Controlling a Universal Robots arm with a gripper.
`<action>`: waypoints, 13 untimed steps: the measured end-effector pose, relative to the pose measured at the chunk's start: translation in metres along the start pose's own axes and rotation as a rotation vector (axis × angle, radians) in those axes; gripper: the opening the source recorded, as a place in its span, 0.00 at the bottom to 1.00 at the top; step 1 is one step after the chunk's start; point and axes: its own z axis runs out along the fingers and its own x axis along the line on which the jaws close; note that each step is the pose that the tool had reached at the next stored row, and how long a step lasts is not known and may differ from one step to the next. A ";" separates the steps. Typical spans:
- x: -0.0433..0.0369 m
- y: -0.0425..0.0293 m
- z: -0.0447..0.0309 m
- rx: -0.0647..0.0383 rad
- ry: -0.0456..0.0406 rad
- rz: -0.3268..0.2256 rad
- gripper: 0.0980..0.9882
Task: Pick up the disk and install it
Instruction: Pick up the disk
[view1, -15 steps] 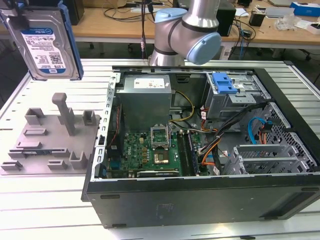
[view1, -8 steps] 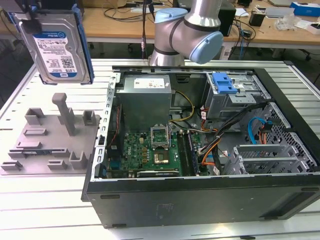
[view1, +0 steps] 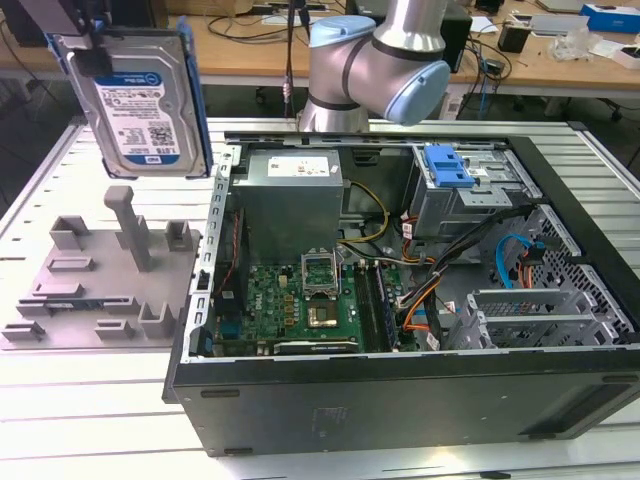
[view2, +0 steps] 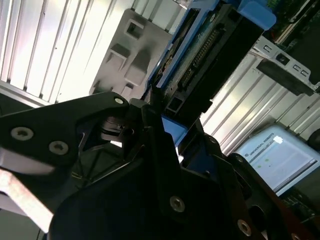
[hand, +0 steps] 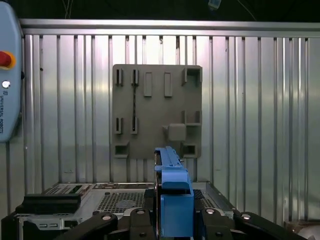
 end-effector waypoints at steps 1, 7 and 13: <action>0.0043 -0.0080 -0.0001 -0.001 -0.0001 0.000 0.30; 0.0180 -0.0347 -0.0007 -0.003 0.0000 0.000 0.30; 0.0336 -0.0620 -0.0013 -0.004 0.0001 0.000 0.30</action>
